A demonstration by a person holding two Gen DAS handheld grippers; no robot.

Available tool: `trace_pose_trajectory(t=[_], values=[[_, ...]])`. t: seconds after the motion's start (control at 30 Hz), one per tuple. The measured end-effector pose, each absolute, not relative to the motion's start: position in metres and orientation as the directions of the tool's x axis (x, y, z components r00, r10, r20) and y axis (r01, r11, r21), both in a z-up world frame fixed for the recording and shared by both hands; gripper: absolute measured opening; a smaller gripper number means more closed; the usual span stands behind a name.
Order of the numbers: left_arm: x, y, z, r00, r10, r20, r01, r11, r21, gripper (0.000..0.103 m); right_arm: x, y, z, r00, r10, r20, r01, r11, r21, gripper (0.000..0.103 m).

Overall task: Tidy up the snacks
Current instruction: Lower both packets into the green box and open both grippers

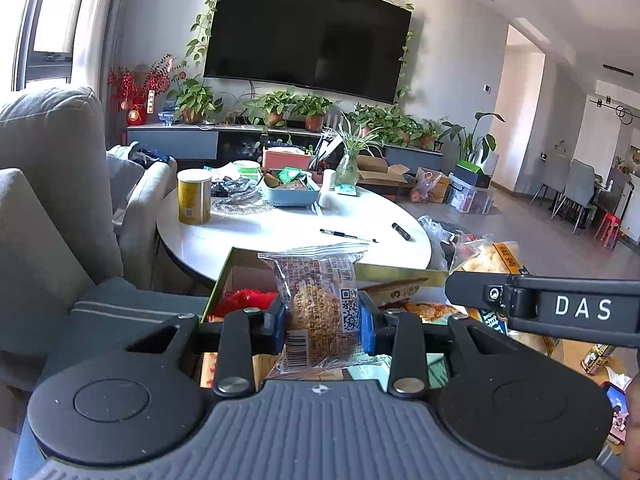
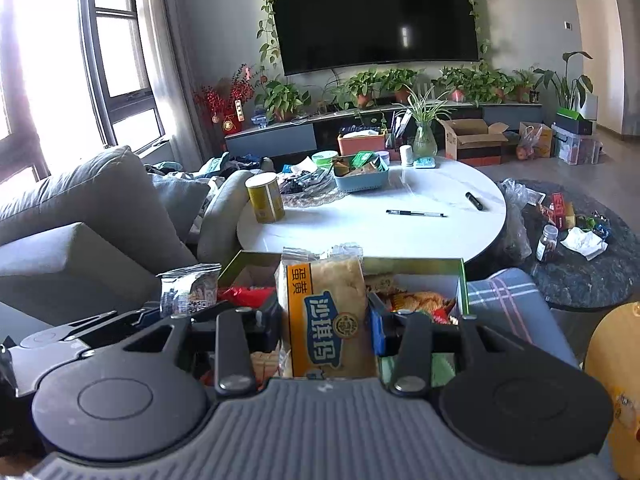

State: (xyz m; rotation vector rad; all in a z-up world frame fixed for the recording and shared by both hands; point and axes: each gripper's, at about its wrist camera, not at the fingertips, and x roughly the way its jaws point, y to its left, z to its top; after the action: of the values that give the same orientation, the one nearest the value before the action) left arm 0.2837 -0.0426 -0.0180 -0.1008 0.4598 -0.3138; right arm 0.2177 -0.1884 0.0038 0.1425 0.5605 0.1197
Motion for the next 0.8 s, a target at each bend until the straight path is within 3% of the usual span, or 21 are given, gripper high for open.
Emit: trace_pose_trajectory(t=[0.33,0.8], values=[[0.319,-0.048,-0.024,0.828,-0.310,-0.467,0.231,0.948,-0.220,0.032,0.248,-0.202,-0.001,0.832,0.149,-0.534,-0.045,0.978,0.203,0.103],[0.350,-0.059,-0.038,0.770,-0.392,-0.503,0.246,0.910,-0.333,0.032,0.271,-0.225,0.004,0.851,0.140,-0.507,0.013,0.958,0.286,0.103]])
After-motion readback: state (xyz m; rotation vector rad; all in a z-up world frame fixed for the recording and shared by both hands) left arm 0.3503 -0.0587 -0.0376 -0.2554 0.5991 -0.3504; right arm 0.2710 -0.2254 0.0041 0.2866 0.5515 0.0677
